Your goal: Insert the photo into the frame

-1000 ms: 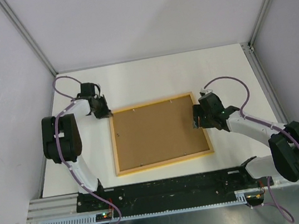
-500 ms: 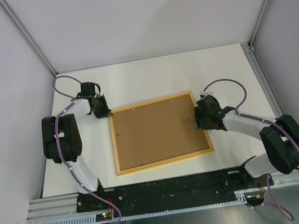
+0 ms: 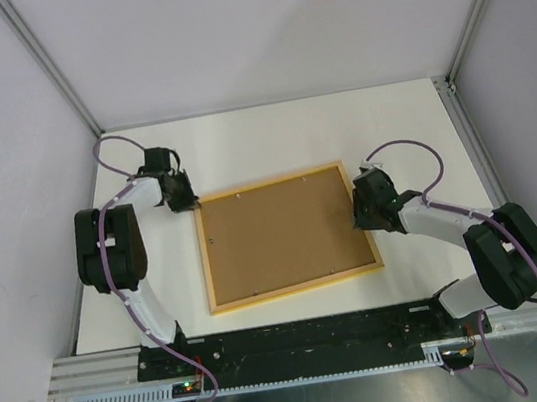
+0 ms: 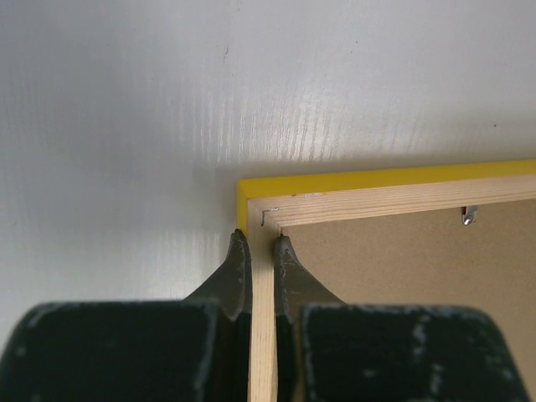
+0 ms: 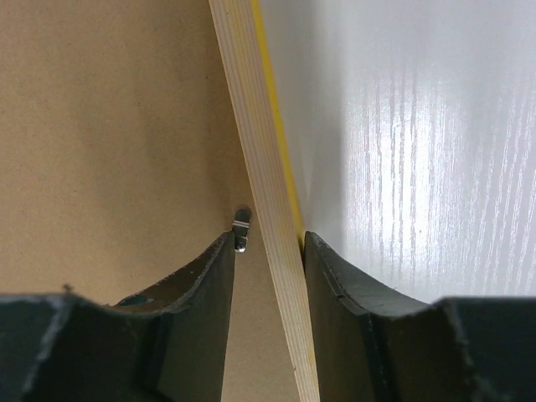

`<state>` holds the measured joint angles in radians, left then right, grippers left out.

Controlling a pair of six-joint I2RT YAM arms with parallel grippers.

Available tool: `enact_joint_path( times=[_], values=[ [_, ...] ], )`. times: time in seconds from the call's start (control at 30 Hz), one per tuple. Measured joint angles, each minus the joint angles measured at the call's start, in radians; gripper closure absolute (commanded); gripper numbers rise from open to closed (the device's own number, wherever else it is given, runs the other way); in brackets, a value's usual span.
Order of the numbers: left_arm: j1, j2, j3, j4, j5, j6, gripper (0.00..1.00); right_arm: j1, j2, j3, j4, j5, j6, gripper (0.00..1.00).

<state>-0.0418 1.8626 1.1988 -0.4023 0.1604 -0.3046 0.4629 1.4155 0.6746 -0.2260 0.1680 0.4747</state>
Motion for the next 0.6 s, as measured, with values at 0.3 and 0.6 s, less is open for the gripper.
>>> enact_joint_path(
  times=[0.3,0.6],
  values=[
    [0.0,0.0,0.002,0.001,-0.001,-0.002,1.0,-0.02,0.0,0.0,0.006,-0.013,-0.004,0.87],
    [0.0,0.0,0.002,0.0,0.0,-0.002,1.0,-0.025,0.0,0.0,0.006,-0.019,-0.004,0.63]
  ],
)
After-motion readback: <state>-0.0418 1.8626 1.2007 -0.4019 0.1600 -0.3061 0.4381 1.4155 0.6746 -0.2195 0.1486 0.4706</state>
